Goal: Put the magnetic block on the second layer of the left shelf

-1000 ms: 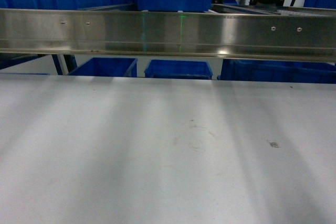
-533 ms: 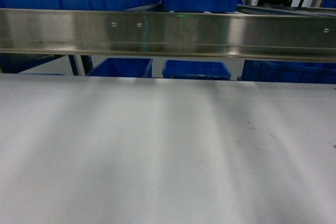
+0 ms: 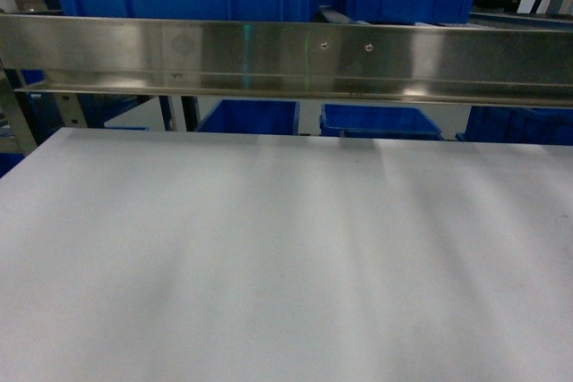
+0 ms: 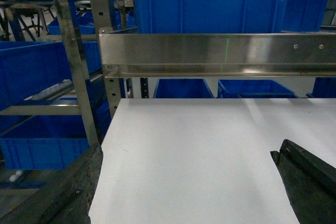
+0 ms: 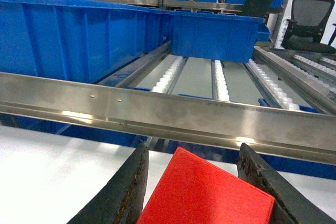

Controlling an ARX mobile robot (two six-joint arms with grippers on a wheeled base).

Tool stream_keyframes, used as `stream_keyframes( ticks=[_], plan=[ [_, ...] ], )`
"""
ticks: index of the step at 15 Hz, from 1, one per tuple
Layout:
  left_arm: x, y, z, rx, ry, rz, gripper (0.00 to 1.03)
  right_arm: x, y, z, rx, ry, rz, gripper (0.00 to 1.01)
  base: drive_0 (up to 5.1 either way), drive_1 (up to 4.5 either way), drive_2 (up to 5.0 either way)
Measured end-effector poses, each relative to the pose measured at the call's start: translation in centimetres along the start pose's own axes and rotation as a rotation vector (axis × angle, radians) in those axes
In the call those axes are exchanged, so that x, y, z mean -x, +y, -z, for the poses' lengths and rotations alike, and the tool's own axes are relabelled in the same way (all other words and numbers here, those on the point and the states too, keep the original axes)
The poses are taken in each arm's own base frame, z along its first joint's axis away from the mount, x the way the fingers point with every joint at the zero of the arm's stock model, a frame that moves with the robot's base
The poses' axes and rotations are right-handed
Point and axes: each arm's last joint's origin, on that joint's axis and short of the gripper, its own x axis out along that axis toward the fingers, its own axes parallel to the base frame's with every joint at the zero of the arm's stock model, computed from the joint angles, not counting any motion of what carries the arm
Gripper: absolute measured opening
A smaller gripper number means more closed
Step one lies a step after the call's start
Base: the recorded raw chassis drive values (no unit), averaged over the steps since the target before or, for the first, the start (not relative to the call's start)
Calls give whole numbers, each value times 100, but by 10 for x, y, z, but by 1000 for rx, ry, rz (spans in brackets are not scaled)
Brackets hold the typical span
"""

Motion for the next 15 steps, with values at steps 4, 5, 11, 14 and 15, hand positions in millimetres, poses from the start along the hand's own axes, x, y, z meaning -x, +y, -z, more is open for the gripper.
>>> stream_keyframes(
  ticks=[4, 5, 11, 14, 15],
  plan=[
    [0, 0, 0, 0, 0, 0, 98, 0, 0, 0, 0, 2, 1, 44, -495, 250, 250],
    [0, 0, 0, 0, -1, 1, 98, 0, 0, 1, -1, 5, 1, 44, -507, 239, 239],
    [0, 0, 0, 0, -1, 0, 98, 0, 0, 0, 0, -1, 1, 44, -502, 243, 243],
    [0, 0, 0, 0, 0, 1, 98, 0, 0, 0, 0, 0, 0, 44, -505, 240, 240],
    [0, 0, 0, 0, -4, 0, 98, 0, 0, 0, 0, 1, 1, 44, -507, 239, 239]
  ],
)
